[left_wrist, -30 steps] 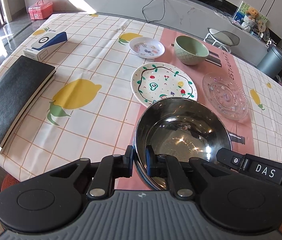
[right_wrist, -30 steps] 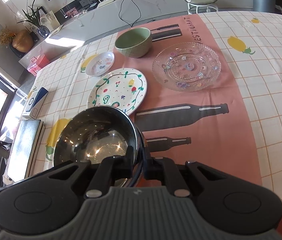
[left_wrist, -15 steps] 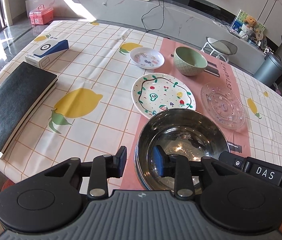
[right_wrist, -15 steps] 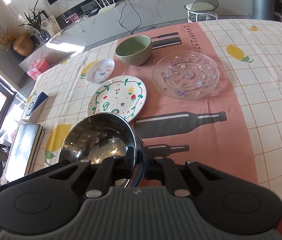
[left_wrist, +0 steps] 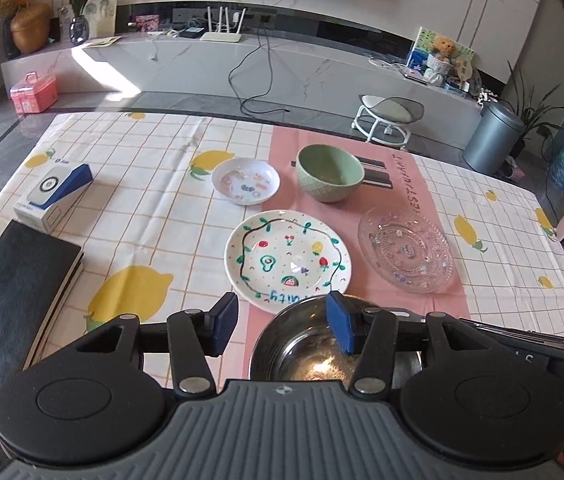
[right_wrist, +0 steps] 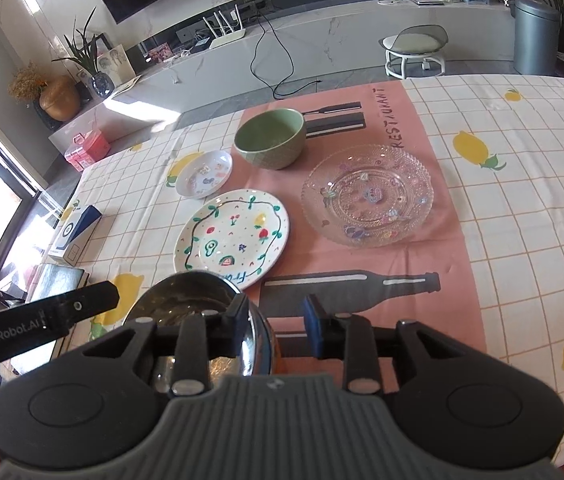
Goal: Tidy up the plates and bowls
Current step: 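Move the left gripper to the pale green bowl and grasp its rim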
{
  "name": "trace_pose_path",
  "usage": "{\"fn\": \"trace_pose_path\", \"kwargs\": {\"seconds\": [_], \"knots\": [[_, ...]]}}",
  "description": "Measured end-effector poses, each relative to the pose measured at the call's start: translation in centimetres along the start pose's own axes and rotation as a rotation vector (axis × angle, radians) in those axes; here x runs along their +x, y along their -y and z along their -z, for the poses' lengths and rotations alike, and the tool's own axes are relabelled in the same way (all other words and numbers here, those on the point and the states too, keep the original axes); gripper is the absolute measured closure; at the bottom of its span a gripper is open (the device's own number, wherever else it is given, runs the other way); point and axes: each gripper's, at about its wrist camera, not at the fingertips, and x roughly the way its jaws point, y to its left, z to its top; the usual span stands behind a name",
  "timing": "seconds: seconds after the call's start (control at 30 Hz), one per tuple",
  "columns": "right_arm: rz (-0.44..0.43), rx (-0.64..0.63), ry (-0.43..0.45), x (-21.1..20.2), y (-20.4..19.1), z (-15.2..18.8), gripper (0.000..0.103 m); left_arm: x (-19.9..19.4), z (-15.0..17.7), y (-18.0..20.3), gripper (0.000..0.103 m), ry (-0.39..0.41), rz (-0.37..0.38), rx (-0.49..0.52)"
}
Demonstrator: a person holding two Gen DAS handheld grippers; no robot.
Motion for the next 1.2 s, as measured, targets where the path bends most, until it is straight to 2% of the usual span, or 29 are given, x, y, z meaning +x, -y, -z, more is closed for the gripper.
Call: {"fn": "trace_pose_path", "kwargs": {"seconds": [0.33, 0.57, 0.8, 0.97, 1.2], "knots": [[0.055, -0.009, 0.026, 1.0, 1.5, -4.5, 0.071, 2.1, -4.8, 0.6, 0.045, 0.007, 0.058, 0.058], [0.074, -0.034, 0.037, 2.9, 2.0, -8.2, 0.059, 4.6, -7.7, 1.2, 0.044, 0.02, 0.094, 0.148], [0.098, -0.066, 0.031, 6.1, 1.9, -11.4, 0.053, 8.3, -9.9, 0.8, 0.044, 0.025, 0.091, 0.17], [0.108, -0.041, 0.065, 8.4, 2.4, -13.8, 0.051, 11.2, -11.2, 0.1, 0.044, -0.008, 0.079, 0.15], [0.063, 0.025, -0.037, 13.2, 3.5, -16.8, 0.052, 16.0, -13.5, -1.8, 0.045, -0.114, 0.183, 0.007]]}}
